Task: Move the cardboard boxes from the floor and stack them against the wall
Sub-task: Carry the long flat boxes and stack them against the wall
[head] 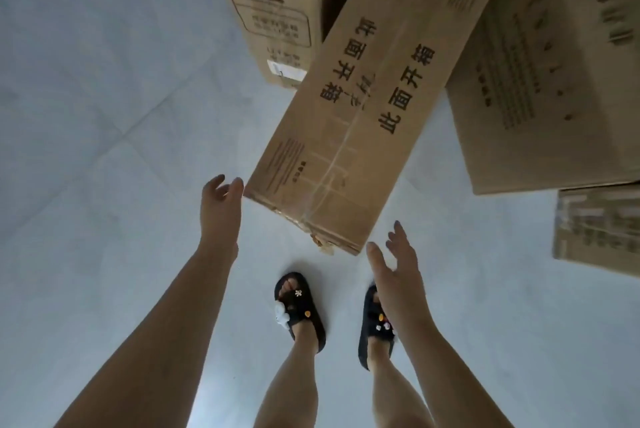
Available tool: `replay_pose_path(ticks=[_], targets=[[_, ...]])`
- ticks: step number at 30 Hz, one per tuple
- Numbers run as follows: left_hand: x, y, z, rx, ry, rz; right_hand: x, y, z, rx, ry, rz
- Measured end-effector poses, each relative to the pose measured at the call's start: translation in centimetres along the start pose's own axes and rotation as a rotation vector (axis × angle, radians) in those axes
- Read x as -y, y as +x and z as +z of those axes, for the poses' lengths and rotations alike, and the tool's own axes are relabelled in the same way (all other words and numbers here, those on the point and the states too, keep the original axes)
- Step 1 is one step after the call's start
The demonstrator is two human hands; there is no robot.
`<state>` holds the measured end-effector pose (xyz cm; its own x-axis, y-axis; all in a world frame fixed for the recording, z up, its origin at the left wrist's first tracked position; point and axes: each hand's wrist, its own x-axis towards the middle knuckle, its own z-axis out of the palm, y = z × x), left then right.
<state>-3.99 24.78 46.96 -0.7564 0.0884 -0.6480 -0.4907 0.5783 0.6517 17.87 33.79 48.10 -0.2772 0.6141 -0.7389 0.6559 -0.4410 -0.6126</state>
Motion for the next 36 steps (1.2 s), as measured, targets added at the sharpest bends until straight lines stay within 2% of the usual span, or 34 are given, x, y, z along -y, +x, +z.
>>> replay_pose_path(ticks=[3, 5, 7, 11, 17, 23, 29, 36], targets=[[3.2, 4.9, 1.3, 0.210, -0.017, -0.073, -2.3, 4.0, 3.5, -0.042, 0.045, 0.082], [4.6, 6.4, 1.3, 0.387, -0.003, -0.109, -3.4, 5.8, 4.8, -0.011, 0.129, 0.065], [5.1, 6.8, 1.4, 0.478, 0.023, -0.116, -3.9, 6.7, 5.2, 0.045, 0.252, 0.039], [3.7, 4.4, 2.5, 0.422, -0.017, -0.063, -2.2, 5.7, 4.1, -0.006, 0.368, 0.081], [-2.0, -3.2, 4.7, 0.322, -0.306, -0.088, 4.2, 2.1, -1.4, -0.172, 0.487, 0.028], [-8.0, -12.4, 2.2, 0.245, -0.362, -0.086, 11.0, -5.6, -6.0, -0.237, 0.510, -0.034], [-9.9, -22.1, -3.3, 0.194, -0.375, -0.084, 13.4, -14.8, -9.3, -0.181, 0.420, -0.059], [-7.3, -33.3, -8.1, 0.112, -0.408, -0.015, 8.7, -24.5, -12.4, -0.057, 0.400, -0.089]])
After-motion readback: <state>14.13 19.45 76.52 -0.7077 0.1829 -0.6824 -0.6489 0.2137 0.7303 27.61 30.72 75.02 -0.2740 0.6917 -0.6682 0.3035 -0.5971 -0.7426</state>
